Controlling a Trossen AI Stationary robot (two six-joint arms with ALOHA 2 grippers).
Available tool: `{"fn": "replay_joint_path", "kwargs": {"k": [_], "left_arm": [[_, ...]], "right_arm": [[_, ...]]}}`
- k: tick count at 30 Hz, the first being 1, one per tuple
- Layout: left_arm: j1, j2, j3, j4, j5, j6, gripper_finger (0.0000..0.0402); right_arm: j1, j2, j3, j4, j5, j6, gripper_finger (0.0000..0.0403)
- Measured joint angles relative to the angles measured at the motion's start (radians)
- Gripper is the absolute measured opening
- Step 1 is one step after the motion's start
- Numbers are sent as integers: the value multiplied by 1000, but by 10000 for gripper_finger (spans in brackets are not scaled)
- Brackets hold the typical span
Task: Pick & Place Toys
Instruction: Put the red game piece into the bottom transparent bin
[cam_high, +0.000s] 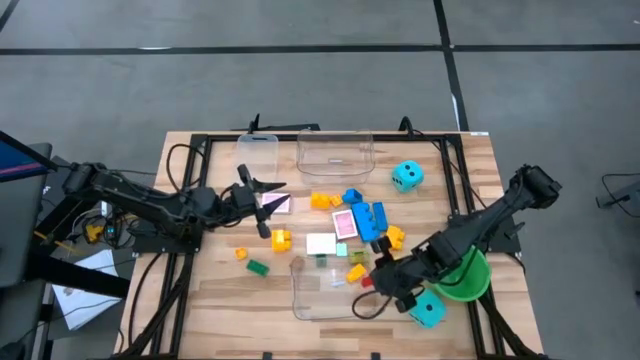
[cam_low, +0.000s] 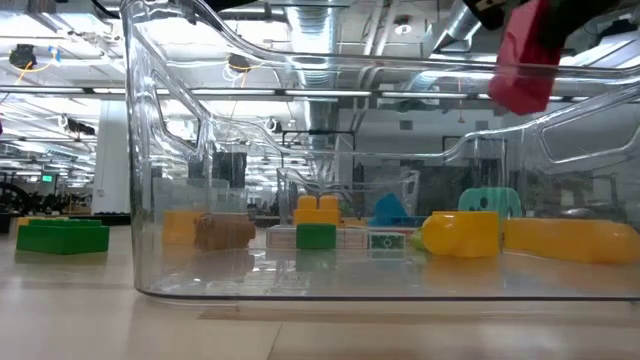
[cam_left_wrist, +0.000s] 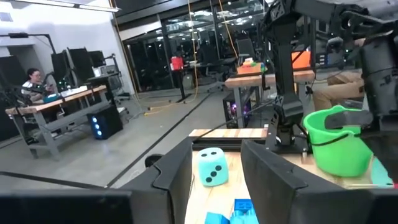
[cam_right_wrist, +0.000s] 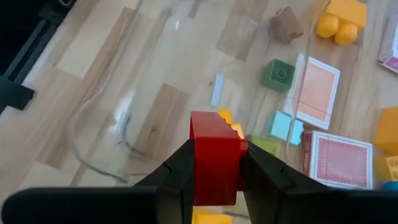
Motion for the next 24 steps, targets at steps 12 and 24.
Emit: {"fn": "replay_joint_path", "kwargs": {"k": [12,24], "left_arm": [[0,0,0,4,0,0,130],[0,0,0,3,-3,0,130]], "right_arm": [[-24,0,0,8,4,2,94],[-32,0,0,8,3,10,136]]}}
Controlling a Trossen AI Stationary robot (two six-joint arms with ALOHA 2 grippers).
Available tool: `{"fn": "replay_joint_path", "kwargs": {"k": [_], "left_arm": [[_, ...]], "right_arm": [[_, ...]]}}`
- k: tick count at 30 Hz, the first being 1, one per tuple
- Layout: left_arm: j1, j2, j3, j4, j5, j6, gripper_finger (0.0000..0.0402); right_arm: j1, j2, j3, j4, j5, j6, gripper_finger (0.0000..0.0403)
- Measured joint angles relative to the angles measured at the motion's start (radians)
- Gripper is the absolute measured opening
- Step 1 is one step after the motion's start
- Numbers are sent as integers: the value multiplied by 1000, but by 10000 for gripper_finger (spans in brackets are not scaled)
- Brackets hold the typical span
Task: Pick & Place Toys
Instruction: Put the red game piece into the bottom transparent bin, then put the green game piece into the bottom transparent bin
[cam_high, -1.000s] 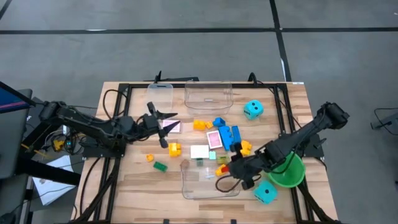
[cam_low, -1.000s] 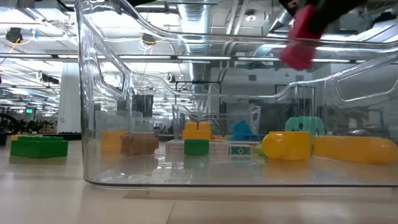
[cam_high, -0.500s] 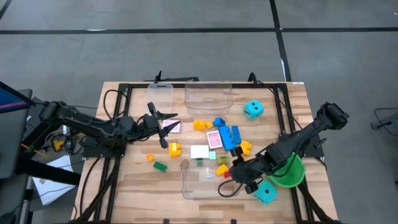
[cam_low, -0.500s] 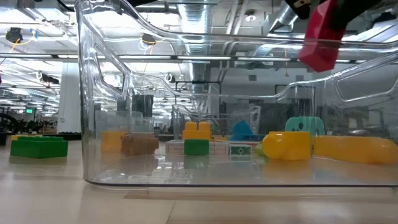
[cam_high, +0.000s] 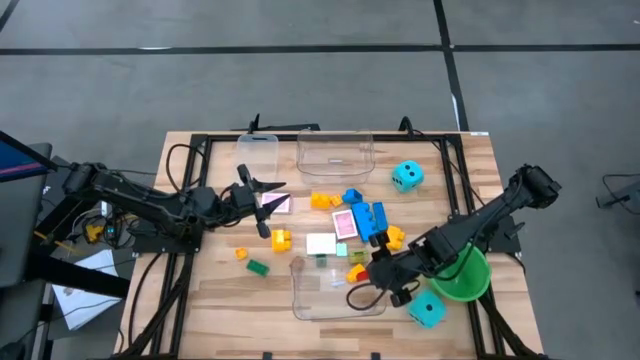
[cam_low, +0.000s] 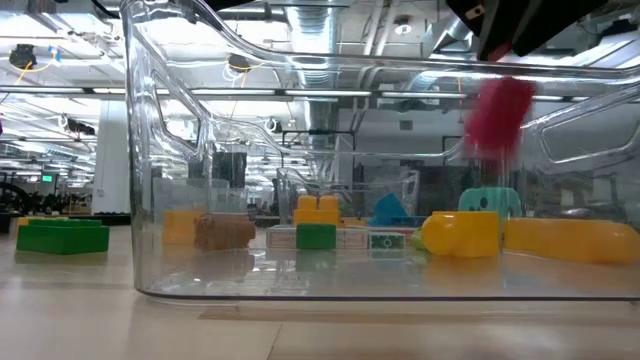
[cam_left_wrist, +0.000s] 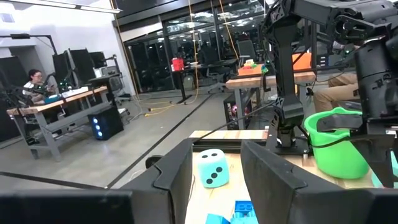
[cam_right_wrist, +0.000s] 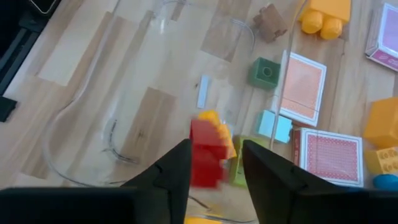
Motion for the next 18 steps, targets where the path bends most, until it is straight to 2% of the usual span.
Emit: {"fn": "replay_joint_path", "kwargs": {"k": [8,18], "left_arm": [[0,0,0,0,0,0,131],[0,0,0,-1,0,0,131]], "right_arm": [[0,0,0,0,0,0,170],[-2,0,0,0,0,0,173]]}}
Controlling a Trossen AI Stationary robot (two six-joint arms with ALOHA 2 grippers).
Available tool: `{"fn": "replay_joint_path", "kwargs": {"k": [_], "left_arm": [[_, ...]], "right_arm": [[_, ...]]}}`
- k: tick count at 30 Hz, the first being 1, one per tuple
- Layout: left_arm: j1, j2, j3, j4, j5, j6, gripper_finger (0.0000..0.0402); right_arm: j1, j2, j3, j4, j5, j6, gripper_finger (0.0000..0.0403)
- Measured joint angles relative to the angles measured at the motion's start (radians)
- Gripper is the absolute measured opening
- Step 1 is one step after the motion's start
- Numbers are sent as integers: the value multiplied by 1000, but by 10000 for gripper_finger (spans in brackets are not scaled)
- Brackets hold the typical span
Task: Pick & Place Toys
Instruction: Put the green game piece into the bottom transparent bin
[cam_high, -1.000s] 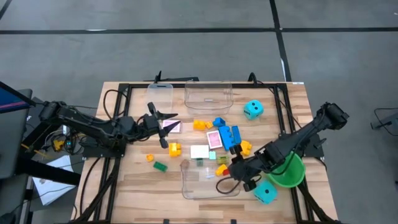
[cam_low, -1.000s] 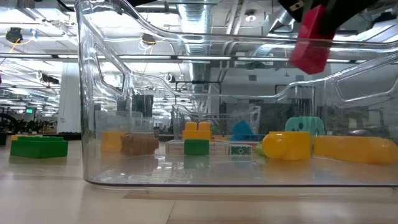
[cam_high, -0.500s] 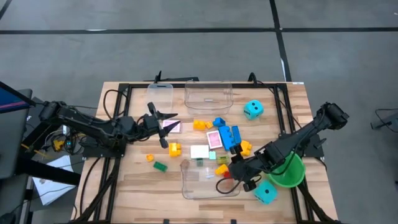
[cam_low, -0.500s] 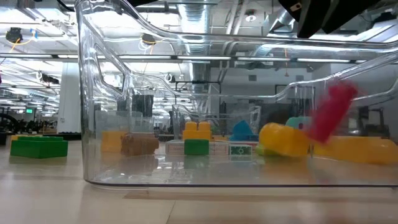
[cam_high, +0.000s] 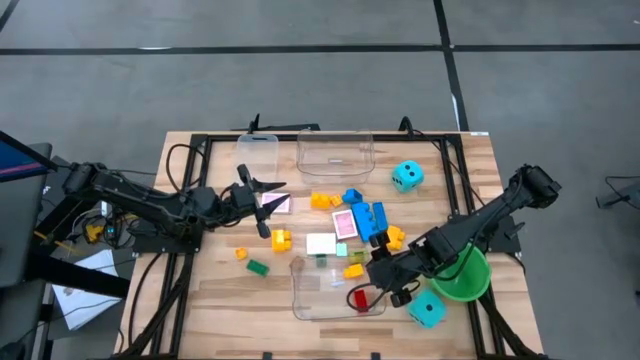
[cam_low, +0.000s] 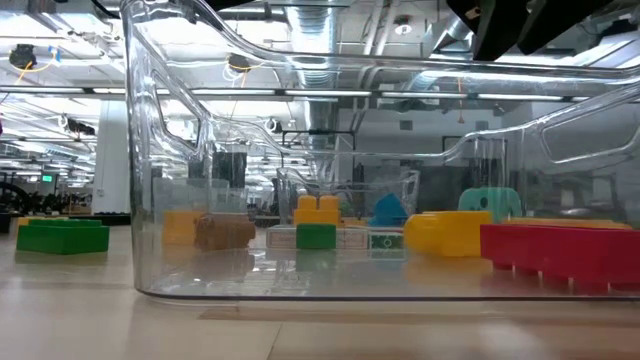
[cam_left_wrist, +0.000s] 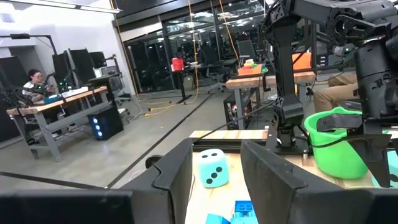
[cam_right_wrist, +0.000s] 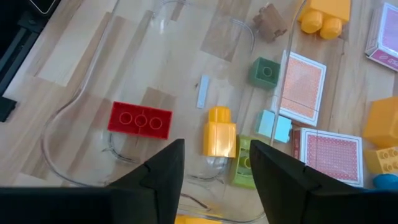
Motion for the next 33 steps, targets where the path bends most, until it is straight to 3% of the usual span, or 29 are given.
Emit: {"fn": "replay_joint_path", "kwargs": {"k": [7,11,16,20,33], "left_arm": [[-19,0,0,-96,0,9,148],[-48,0,1,-266,33,-54,198],[-106,7,1,-566,148,-259,269],[-158,29,1,-707,207,-370,301],[-262,174,1,-771,311,-523,302]], "right_arm": [[0,0,0,-7,0,1,173],[0,0,0,-23,0,30,173],[0,0,0,-32,0,45,172],[-5,0,0,-27,0,45,172],[-6,0,0,-26,0,53,171]]}}
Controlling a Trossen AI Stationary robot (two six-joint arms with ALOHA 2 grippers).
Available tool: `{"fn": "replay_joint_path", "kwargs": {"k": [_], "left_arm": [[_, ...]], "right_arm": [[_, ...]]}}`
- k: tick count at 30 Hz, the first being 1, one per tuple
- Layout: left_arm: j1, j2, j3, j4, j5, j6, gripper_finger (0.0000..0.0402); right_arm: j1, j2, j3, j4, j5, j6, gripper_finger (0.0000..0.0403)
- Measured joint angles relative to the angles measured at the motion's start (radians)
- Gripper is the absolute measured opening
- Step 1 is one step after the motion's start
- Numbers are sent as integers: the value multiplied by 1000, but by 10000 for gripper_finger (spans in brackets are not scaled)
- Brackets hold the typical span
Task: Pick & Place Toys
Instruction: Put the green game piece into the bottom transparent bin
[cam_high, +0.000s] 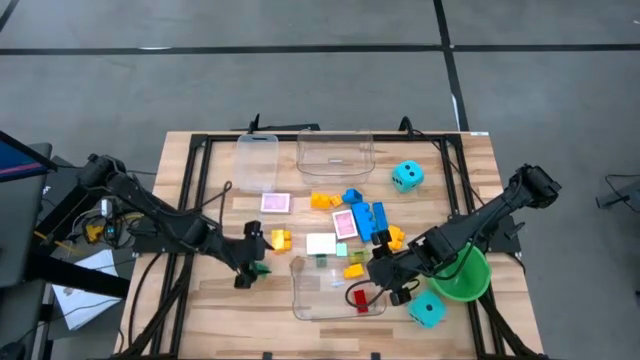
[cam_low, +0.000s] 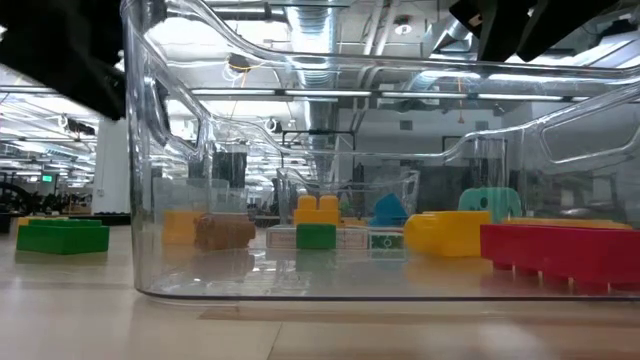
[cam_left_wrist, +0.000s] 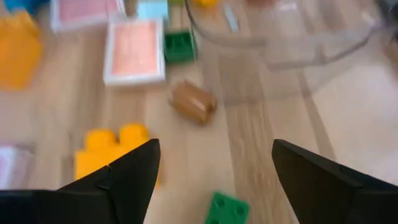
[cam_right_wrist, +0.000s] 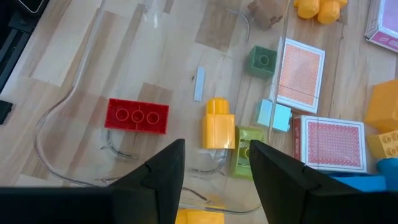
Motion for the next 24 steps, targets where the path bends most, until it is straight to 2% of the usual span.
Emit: {"fn": "replay_joint_path", "kwargs": {"k": [12,17,24], "left_arm": [[-35,144,0,-93,0,-100,297],[-53,175,0,-93,66,-114,297],[-62,179,0,-93,62,-115,297]], "right_arm": [[0,0,0,0,0,0,170],[0,0,0,0,0,0,169],[0,0,0,1,0,0,169]]}}
